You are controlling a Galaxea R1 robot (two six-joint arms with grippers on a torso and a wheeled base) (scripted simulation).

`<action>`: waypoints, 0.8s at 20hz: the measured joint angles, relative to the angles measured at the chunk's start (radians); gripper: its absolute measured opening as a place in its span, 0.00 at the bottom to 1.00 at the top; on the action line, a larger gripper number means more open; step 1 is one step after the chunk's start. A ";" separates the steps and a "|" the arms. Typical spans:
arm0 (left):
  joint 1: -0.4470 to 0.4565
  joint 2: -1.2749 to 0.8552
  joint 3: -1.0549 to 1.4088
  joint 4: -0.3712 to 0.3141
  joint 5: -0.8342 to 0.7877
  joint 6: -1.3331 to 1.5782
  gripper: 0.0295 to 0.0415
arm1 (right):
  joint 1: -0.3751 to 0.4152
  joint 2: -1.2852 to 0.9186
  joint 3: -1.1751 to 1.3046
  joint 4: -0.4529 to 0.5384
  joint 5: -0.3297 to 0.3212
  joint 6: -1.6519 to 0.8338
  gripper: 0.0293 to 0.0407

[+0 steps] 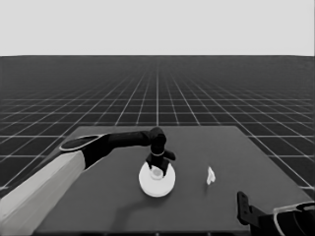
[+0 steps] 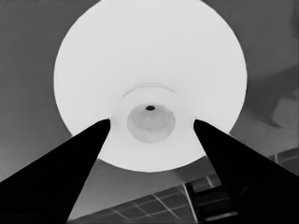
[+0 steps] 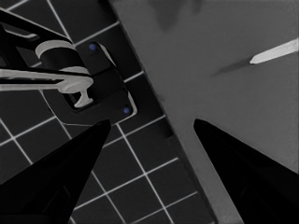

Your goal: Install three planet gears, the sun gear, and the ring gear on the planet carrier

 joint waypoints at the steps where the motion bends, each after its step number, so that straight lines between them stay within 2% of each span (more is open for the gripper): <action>1: 0.000 0.000 0.000 0.000 0.000 0.000 0.75 | 0.000 0.000 0.000 0.000 0.000 0.000 0.81; 4: 0.000 0.000 0.000 0.000 0.000 0.000 0.75 | 0.000 0.000 0.000 0.000 0.000 0.000 0.81; 6: -0.071 -0.012 0.043 -0.059 0.017 -0.365 0.76 | 0.000 0.000 0.000 0.000 0.000 0.000 0.81; 8: -0.099 -0.013 0.051 -0.080 0.024 -0.490 0.75 | 0.000 0.000 0.000 0.000 0.000 0.000 0.81; 14: -0.111 -0.012 0.053 -0.091 0.028 -0.553 0.75 | 0.000 0.000 0.000 0.000 0.000 0.000 0.81; 15: -0.197 -0.279 0.500 -0.024 -0.319 -0.071 0.95 | 0.294 0.190 -0.164 0.354 -0.217 0.422 0.88; 16: -0.293 -0.678 0.848 0.017 -0.532 0.406 0.99 | 0.421 0.341 -0.383 0.503 -0.276 0.622 0.87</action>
